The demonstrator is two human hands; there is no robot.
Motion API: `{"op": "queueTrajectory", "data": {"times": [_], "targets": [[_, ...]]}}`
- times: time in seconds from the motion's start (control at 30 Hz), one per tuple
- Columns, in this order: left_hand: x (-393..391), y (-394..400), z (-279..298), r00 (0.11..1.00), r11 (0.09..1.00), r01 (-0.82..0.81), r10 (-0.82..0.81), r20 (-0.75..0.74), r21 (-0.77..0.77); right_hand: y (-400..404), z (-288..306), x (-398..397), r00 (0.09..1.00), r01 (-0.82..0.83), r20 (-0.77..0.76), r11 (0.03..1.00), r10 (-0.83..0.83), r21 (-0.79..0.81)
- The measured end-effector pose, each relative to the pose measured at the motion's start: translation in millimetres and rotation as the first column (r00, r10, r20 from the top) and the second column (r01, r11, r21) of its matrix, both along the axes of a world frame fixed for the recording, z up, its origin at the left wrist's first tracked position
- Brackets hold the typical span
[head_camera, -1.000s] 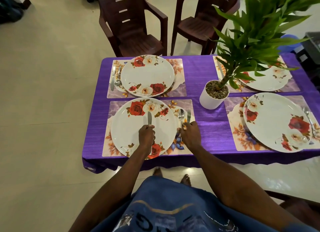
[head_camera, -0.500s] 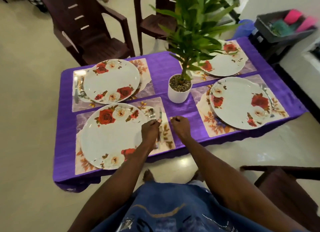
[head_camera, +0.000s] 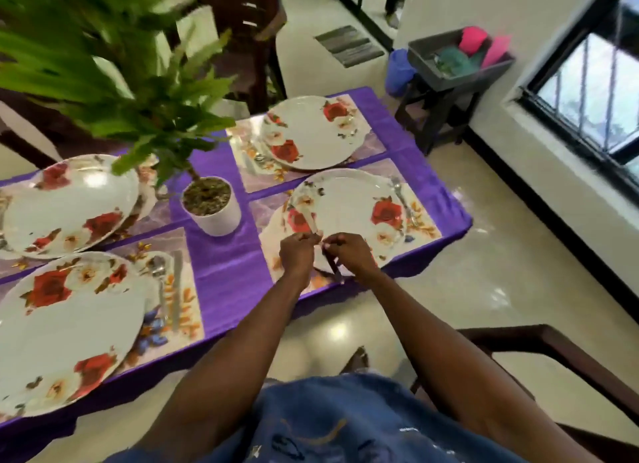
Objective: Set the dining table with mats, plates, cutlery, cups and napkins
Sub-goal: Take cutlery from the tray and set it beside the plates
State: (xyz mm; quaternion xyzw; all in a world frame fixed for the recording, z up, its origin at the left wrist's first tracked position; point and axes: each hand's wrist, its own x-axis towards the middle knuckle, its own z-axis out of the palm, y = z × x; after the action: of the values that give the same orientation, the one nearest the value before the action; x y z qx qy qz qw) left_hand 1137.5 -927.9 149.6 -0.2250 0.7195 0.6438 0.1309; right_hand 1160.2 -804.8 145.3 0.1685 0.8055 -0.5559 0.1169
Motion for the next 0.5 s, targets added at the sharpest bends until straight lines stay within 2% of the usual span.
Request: {"op": "queueTrajectory", "data": {"times": [0.17,0.37,0.5], "targets": [[-5.1,85.2,19.0,0.99,0.991,0.129,-0.13,-0.062,-0.023,88.8,7.9,-2.2,1.0,0.022,0.005,0.996,-0.023,0.084],[-30.9,122.5,20.8,0.984,0.981,0.163,-0.17,-0.06,-0.109,167.8,-7.5,-19.9,0.926,0.368,0.07,0.928,-0.371,0.055],[-47.6,137.3,9.5,0.992,0.987,0.108,-0.116,-0.059,-0.115,207.7,-27.5,-45.2,0.93,0.342,0.07,0.918,-0.362,0.203]]}}
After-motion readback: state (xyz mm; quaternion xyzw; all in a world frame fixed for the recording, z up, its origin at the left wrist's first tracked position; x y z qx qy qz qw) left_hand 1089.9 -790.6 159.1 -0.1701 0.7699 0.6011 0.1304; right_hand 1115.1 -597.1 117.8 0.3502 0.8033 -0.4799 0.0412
